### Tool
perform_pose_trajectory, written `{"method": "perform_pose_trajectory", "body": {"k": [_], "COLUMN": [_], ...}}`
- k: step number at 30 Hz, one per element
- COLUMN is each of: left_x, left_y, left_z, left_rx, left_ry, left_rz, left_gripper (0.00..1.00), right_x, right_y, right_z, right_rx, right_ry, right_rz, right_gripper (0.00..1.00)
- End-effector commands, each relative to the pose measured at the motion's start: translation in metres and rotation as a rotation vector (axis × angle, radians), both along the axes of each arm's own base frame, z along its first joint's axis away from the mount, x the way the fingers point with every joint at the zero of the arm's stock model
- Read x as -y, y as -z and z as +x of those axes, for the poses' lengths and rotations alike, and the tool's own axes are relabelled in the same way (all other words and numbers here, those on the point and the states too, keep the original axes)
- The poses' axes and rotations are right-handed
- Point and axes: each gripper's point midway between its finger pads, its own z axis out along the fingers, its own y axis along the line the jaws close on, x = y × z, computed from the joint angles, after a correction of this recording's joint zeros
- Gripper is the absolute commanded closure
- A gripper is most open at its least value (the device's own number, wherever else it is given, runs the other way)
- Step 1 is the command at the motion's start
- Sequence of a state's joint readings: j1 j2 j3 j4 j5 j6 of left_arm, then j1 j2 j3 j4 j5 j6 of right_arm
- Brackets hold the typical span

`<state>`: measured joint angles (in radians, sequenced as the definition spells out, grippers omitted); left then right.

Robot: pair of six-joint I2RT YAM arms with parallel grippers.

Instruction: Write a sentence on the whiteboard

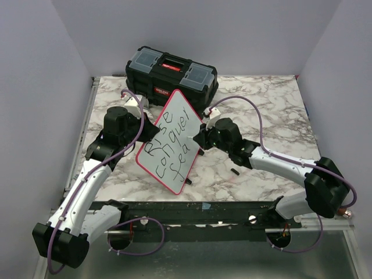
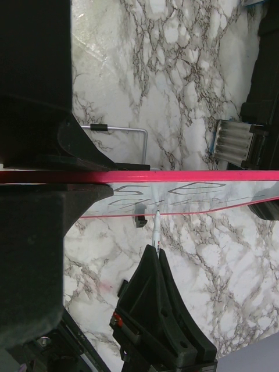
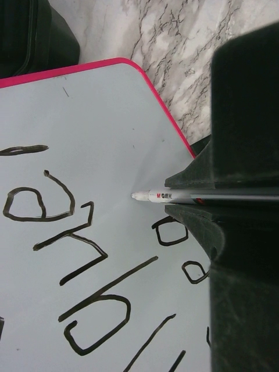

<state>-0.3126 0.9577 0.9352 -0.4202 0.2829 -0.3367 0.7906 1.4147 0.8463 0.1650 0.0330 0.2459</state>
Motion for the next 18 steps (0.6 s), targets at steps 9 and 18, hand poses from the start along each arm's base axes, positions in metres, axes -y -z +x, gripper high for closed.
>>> {"method": "perform_pose_trajectory", "body": {"k": [9, 18], "left_x": [-0.010, -0.010], "left_y": [0.027, 0.027], "left_z": [-0.008, -0.008], "left_rx": [-0.037, -0.038], "left_ry": [0.030, 0.030], "left_rz": [0.126, 0.128], "left_gripper": [1.00, 1.00], "right_x": [-0.017, -0.012], "right_y": [-0.013, 0.003], "right_z": [0.005, -0.001], "right_rx": [0.011, -0.021], "right_ry": [-0.046, -0.045], "right_rz": [0.054, 0.040], "right_gripper": [0.99, 0.99]}}
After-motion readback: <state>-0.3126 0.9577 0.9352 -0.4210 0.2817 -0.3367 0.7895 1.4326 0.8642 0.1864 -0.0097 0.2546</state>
